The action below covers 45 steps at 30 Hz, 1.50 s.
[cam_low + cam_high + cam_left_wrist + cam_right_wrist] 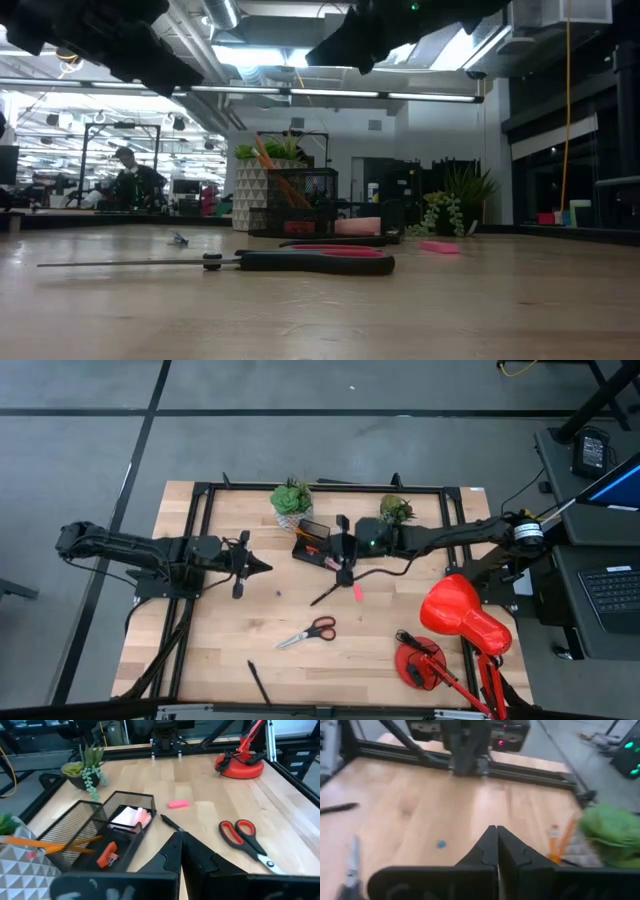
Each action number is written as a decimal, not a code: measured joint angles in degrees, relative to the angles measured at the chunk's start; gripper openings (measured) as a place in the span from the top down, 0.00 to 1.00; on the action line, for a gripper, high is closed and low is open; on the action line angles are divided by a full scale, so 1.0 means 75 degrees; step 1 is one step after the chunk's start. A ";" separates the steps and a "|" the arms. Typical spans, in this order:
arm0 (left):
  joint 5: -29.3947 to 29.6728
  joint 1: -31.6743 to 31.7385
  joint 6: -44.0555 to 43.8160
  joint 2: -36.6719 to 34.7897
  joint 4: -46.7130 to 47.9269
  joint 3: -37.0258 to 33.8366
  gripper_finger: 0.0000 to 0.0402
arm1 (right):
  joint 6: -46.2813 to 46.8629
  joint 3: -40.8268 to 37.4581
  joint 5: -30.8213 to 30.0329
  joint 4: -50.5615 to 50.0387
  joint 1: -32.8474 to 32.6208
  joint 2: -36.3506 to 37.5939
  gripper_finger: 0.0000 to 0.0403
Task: Pick and place office supplies into organizer
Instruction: Put the blue binder clip into the black desk organizer
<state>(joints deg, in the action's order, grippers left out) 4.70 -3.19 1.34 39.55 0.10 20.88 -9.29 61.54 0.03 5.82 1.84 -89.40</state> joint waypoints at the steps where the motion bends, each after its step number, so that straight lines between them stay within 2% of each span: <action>1: 0.0175 -0.0173 -0.0106 0.0025 0.0000 0.0000 0.99 | 0.0089 -0.0001 0.0002 -0.0009 -0.0081 -0.0032 1.00; 3: 0.0521 -0.0529 -0.0283 0.0083 0.0018 0.0000 1.00 | 0.0171 -0.0163 0.0001 0.0102 -0.0223 -0.0040 1.00; 10: 0.1718 -0.1744 -0.1071 0.0555 -0.0070 -0.0006 1.00 | 0.0672 -0.1822 -0.0055 0.2532 -0.0516 0.0063 1.00; 17: 0.2650 -0.2406 -0.1764 0.1261 -0.0308 0.0170 1.00 | 0.0986 -0.2728 -0.0058 0.2746 -0.0537 0.0808 1.00; 25: 0.2974 -0.2476 -0.2172 0.2619 -0.0005 0.1256 1.00 | 0.0821 -0.3945 -0.0058 0.3227 -0.0552 0.2233 1.00; 29: 0.3038 -0.2479 -0.2860 0.3388 0.1078 0.2006 0.99 | 0.0780 -0.4617 -0.0058 0.3889 -0.0567 0.2538 1.00; 34: 0.3347 -0.2459 -0.3421 0.4258 0.2096 0.2637 0.99 | 0.0747 -0.4753 -0.0058 0.3781 -0.0565 0.2548 1.00; 37: 0.3638 -0.2462 -0.3487 0.4488 0.2294 0.2768 0.97 | 0.0587 -0.4760 -0.0058 0.3682 -0.0565 0.2459 1.00; 45: 0.3586 -0.2486 -0.4011 0.4547 0.2918 0.2827 0.86 | 0.0172 -0.4756 -0.0058 0.3563 -0.0557 0.2463 0.98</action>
<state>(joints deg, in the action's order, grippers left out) 31.60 -21.83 -28.75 73.65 21.98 42.09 -8.00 25.87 -0.40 32.54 -2.34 -70.93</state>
